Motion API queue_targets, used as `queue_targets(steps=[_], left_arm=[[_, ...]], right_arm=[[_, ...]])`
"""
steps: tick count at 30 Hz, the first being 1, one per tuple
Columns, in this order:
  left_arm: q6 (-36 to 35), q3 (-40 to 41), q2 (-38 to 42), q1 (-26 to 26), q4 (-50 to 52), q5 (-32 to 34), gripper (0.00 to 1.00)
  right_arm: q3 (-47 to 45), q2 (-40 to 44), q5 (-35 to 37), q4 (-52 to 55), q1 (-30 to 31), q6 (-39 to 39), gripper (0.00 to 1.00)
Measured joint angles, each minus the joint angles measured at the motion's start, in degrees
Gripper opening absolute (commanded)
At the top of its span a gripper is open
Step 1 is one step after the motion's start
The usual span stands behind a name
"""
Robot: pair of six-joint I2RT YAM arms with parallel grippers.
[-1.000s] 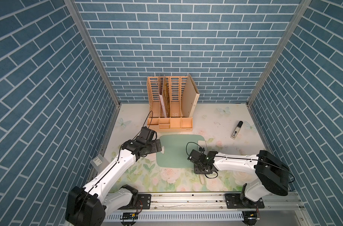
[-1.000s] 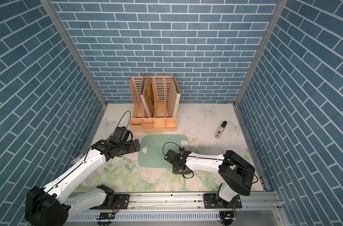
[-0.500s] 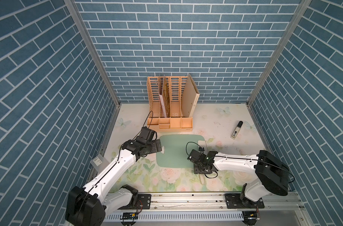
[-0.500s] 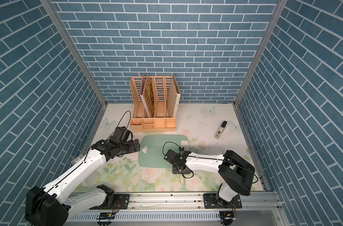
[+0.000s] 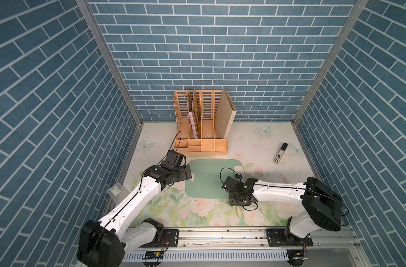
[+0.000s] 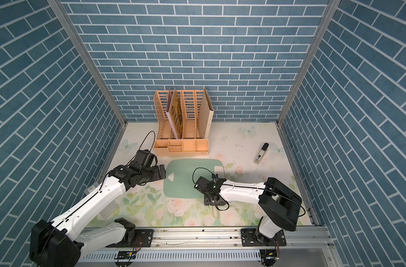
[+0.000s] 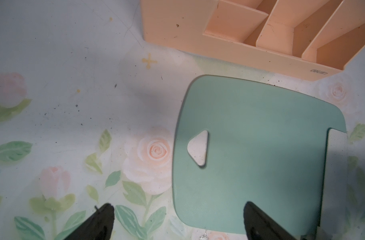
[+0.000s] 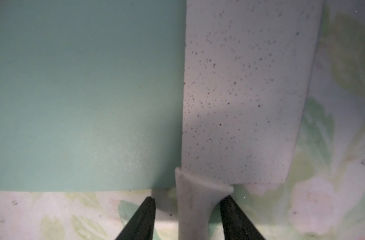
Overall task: Align the knife with the edge of the cutting board
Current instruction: Place the knife at the edge of the cutting board.
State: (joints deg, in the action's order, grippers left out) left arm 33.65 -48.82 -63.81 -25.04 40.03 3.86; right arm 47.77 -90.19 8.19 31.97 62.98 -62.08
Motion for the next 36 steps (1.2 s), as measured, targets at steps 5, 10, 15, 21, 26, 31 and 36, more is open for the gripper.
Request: queue_targets(steps=[5, 10, 15, 21, 26, 31, 36], left_arm=[[0.02, 0.00, 0.00, -0.02, 0.00, 0.00, 1.00], [0.11, 0.00, 0.02, -0.02, 0.00, 0.04, 1.00], [0.44, 0.00, 0.31, -0.13, 0.00, 0.59, 1.00], [0.66, 0.00, 0.33, -0.55, 0.00, 1.20, 0.99], [0.83, 0.00, 0.33, -0.74, 0.00, 1.42, 1.00], [1.05, 0.00, 0.35, -0.76, 0.00, 1.49, 1.00], [1.09, 0.00, 0.52, -0.81, 0.02, 1.51, 1.00]], right_arm=[[0.00, 0.02, 0.00, -0.02, 0.00, 0.02, 0.56], [-0.17, 0.22, 0.00, 0.13, 0.00, 0.28, 0.57], [-0.79, 0.85, -0.04, 0.35, 0.00, 0.59, 0.58], [-1.22, 1.33, -0.17, 0.35, 0.00, 0.66, 0.57], [-1.22, 1.33, -0.28, 0.52, 0.00, 1.05, 0.55], [-1.22, 1.31, -0.31, 0.70, 0.00, 1.07, 0.52], [-1.22, 1.31, -0.33, 0.76, 0.00, 1.07, 0.52]])
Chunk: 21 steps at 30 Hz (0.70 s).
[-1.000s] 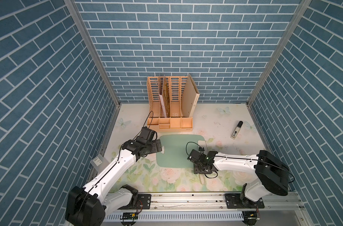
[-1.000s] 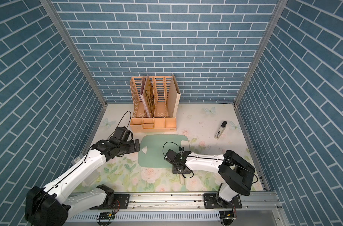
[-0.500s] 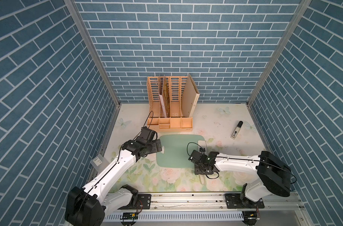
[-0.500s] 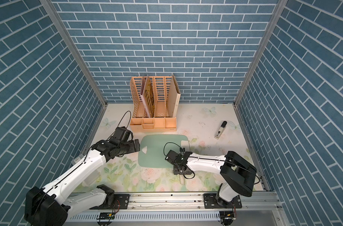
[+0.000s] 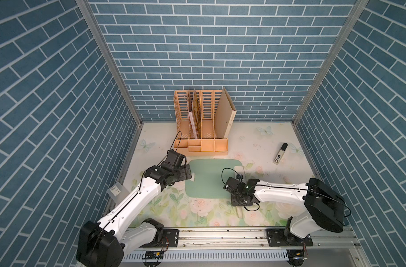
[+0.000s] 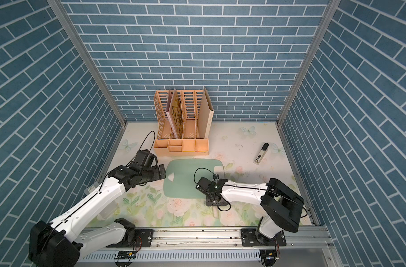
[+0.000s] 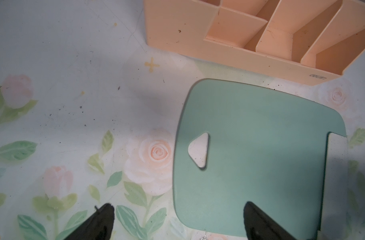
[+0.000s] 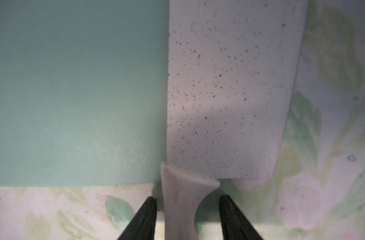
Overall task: Align the knife with the edge of the cutting board
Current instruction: Place the knife at the edge of the cutting board, then reset both arms
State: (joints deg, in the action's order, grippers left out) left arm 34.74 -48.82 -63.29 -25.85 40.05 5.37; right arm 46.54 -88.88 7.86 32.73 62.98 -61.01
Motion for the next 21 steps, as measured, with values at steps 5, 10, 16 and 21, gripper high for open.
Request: queue_targets(steps=[5, 10, 16, 21], left_arm=[[0.00, 0.00, 0.00, -0.07, 0.00, 0.02, 1.00], [0.00, 0.00, 0.00, -0.07, 0.00, 0.09, 1.00], [0.04, 0.00, 0.00, -0.07, 0.00, 0.22, 1.00], [0.24, 0.00, 0.00, -0.22, 0.00, 0.42, 1.00]], right_arm=[[0.00, 0.02, -0.11, -0.04, 0.00, -0.02, 0.56], [-0.15, 0.35, -0.35, -0.17, 0.00, -0.02, 0.58], [-0.76, 2.05, -2.14, 1.03, 0.00, 0.48, 0.63], [-0.74, 5.07, -3.61, 1.49, 0.00, 1.53, 0.65]])
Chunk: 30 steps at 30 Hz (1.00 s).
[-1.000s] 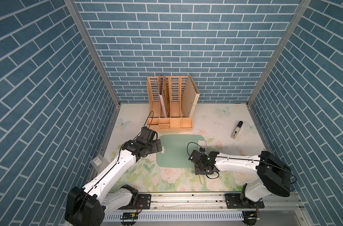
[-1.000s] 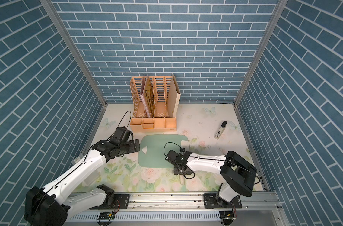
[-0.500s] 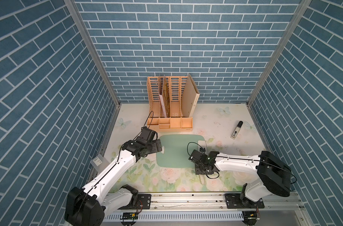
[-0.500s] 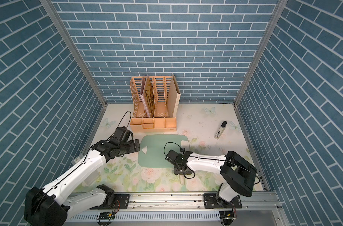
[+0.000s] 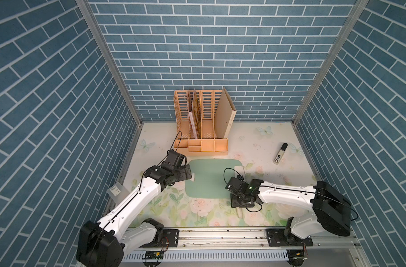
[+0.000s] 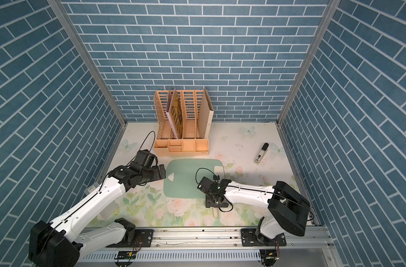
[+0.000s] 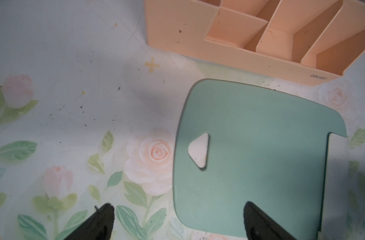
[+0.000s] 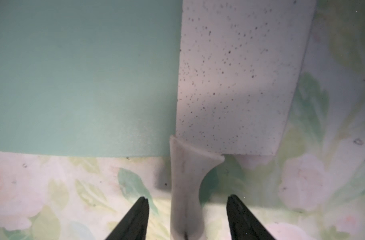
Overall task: Align the knife with the edge of the cutting board
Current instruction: Reset both arms
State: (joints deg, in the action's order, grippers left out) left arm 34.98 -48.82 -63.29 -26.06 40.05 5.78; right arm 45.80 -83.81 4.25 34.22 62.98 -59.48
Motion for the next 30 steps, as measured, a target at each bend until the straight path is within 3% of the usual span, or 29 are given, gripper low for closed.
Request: queue_targets(steps=[6, 12, 19, 24, 30], left_arm=[[0.11, 0.00, 0.00, -0.09, 0.00, 0.26, 1.00], [0.13, 0.00, 0.00, -0.11, 0.00, 0.46, 1.00], [0.17, 0.00, 0.00, -0.17, 0.00, 0.63, 1.00], [0.20, 0.00, 0.02, -0.28, 0.02, 0.66, 1.00], [0.20, 0.00, 0.04, -0.39, 0.02, 0.70, 0.99]], right_arm=[[2.19, 4.07, 0.57, 3.48, 0.00, 1.75, 0.69], [11.21, 8.90, 5.84, 7.93, -0.96, 6.16, 0.72], [18.91, 19.06, 16.59, 8.50, -6.16, 13.99, 0.91], [18.62, 28.22, 22.64, 5.73, -12.09, 19.17, 0.99], [14.27, 35.74, 27.82, 1.27, -16.81, 23.87, 1.00]])
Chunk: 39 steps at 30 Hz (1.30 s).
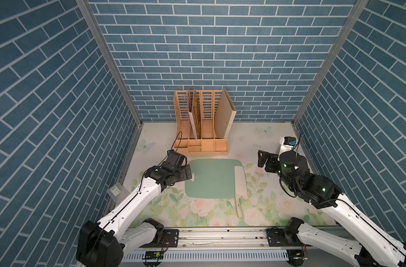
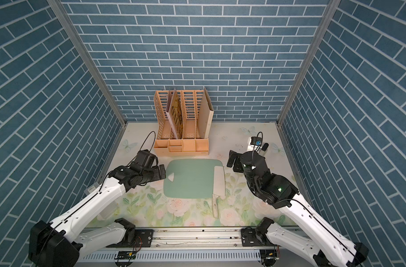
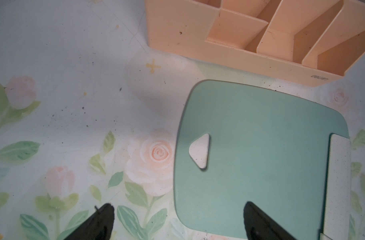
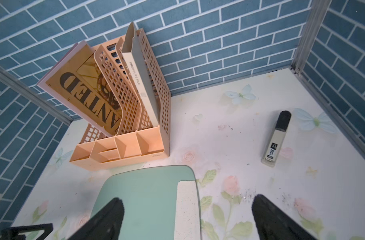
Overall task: Align the knife with the edge of the cutting board
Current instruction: Reset both arms
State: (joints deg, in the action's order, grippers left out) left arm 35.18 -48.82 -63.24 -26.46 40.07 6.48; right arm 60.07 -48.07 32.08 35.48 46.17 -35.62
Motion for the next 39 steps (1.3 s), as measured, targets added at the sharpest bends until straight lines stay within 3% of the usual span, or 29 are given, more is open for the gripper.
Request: queue_targets(steps=[9, 23, 31, 39], left_arm=[[0.20, 0.00, 1.62, -0.09, 0.00, 0.61, 1.00], [0.02, 0.00, 5.35, -0.09, -0.52, 0.76, 1.00], [-0.11, 1.22, 3.63, -0.09, -4.52, 0.28, 1.00], [-1.25, 1.88, -3.08, -0.09, -12.04, 3.30, 1.00]], right_arm=[[-8.35, -1.84, 0.61, -5.62, -8.15, 3.63, 1.00], [-15.89, -9.77, -10.14, -14.03, -27.17, 6.12, 0.99], [-22.51, -13.57, -15.80, -18.12, -32.79, 7.67, 0.99], [-22.64, -17.73, -18.93, -22.88, -33.79, 9.70, 0.99]])
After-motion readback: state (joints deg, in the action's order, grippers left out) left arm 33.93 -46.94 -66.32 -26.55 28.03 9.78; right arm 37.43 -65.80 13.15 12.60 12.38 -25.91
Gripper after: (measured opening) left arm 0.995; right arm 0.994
